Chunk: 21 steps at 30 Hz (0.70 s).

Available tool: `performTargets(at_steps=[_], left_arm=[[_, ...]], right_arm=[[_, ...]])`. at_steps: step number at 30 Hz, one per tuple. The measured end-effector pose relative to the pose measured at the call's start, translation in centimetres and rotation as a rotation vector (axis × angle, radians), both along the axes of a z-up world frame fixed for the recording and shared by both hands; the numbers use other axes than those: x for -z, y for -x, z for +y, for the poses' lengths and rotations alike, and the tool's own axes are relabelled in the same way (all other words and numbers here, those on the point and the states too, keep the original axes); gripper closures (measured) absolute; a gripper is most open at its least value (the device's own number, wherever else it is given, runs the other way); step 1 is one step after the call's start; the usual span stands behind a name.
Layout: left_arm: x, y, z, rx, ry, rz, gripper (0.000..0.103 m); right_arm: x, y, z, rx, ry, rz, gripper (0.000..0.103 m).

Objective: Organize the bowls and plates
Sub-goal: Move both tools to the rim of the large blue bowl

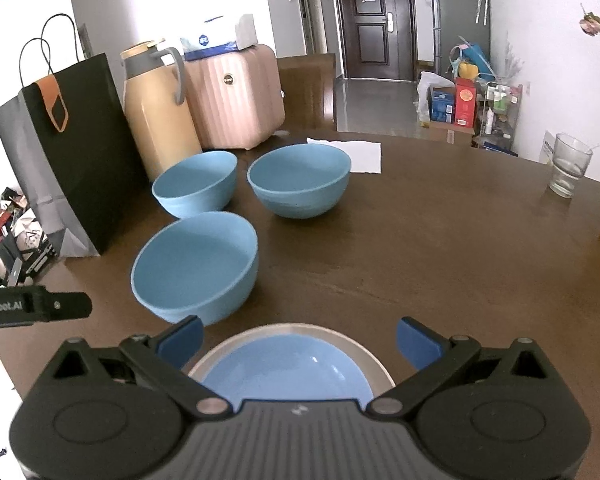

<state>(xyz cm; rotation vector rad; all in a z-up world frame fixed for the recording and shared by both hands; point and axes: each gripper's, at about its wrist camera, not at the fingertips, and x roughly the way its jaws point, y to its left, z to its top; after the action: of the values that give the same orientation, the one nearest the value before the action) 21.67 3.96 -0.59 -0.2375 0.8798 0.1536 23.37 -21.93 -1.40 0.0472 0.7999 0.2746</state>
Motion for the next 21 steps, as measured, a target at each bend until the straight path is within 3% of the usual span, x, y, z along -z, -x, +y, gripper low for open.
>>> performTargets(at_steps=[10, 17, 21], left_arm=[[0.1, -4.4, 1.5, 0.007, -0.016, 0.017, 0.0], [1.8, -7.6, 2.2, 0.008, -0.021, 0.058, 0.0], [2.7, -9.3, 2.5, 0.009, -0.009, 0.077, 0.0]], right_arm=[[0.3, -4.7, 2.9, -0.012, 0.003, 0.038, 0.0], [1.8, -8.2, 4.8, -0.017, 0.02, 0.082, 0.001], [2.9, -10.1, 5.8, -0.021, 0.037, 0.114, 0.007]])
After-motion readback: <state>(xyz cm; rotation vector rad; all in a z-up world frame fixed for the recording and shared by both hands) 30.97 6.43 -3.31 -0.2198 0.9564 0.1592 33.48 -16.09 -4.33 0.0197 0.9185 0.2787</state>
